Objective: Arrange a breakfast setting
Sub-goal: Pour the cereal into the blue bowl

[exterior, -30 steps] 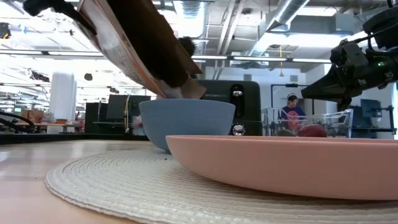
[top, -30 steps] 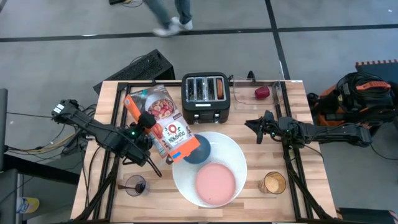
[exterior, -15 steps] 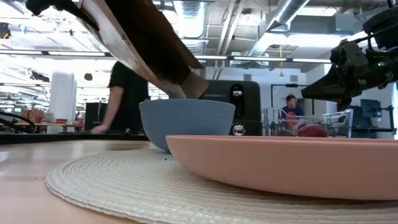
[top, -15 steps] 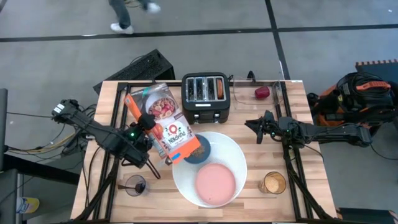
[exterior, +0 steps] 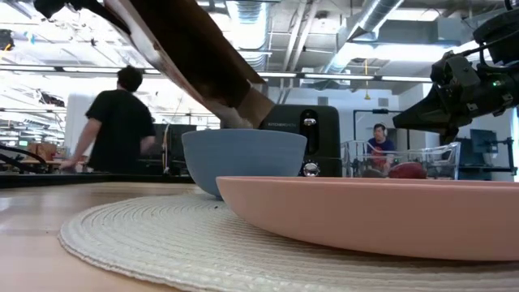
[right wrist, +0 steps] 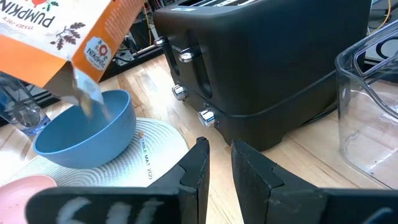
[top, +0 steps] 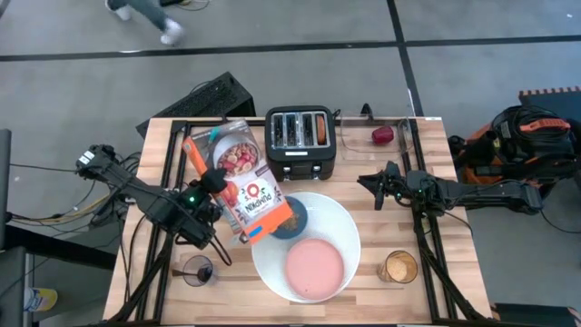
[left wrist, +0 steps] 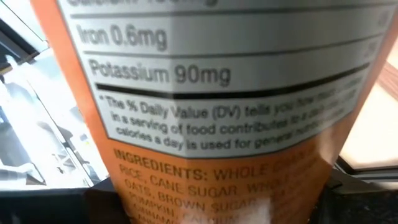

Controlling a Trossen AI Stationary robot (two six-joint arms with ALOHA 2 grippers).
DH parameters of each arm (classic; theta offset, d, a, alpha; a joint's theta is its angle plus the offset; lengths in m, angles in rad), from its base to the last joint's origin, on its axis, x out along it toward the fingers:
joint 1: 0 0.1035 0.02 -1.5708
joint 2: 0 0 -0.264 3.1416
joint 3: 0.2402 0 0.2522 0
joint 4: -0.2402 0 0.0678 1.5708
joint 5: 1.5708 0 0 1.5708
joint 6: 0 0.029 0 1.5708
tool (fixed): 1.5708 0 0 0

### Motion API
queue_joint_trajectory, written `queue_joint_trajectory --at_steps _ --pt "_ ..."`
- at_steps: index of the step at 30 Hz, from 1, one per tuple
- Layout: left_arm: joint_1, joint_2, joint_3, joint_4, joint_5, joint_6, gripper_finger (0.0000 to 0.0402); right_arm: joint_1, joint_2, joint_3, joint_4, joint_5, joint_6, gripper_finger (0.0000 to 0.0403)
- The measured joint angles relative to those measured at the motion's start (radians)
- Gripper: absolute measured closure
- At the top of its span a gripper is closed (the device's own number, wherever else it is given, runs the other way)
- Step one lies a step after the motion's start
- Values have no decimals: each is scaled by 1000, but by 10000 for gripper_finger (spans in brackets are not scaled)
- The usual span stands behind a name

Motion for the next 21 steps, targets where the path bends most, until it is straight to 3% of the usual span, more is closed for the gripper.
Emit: queue_joint_trajectory --at_steps 21 --pt "-17 -1 -3 14 0 5 186 0 0 0 0 0 0 312"
